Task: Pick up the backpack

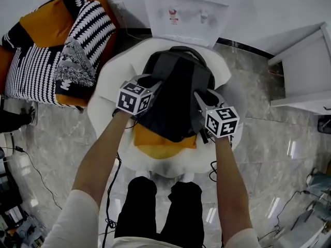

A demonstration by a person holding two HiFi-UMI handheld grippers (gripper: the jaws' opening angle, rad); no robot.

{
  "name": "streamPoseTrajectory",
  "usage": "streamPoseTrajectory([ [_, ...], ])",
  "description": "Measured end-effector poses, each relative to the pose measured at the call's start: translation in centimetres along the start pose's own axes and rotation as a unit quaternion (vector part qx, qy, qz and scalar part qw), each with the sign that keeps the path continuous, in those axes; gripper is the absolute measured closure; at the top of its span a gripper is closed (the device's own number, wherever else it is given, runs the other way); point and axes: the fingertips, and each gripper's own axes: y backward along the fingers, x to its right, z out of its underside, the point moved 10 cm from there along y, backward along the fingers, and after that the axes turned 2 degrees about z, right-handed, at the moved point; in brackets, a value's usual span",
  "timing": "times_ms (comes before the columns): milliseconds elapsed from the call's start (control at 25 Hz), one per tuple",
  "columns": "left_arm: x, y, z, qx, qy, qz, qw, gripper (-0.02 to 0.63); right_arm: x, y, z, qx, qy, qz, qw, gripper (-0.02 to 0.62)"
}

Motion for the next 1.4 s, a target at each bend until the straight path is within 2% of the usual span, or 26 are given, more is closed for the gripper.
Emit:
streamPoseTrajectory([
  [80, 0.2, 0.4, -0.2, 0.0, 0.002, 0.006, 1.0, 0.491, -0.2, 0.3, -0.2, -0.001, -0.002, -0.001, 1.0, 0.505],
  [160, 0.5, 1.1, -0.6, 0.0, 0.005, 0.011, 0.9999, 0.494, -0.5, 0.8, -0.6, -0.004, -0.005, -0.004, 1.0, 0.511],
  [480, 1.5, 3.6, -1.9, -0.006, 0.017, 0.021, 0.9996, 0.502, -2.2, 2.3, -2.0, -0.013, -0.026, -0.019, 0.999, 0.518],
  [1400, 5.2, 12.0, -3.0, -0.048, 0.064, 0.016, 0.9967, 0.502, -7.4, 8.2, -4.6, -0.073, -0.061, -0.035, 0.995, 0.523],
])
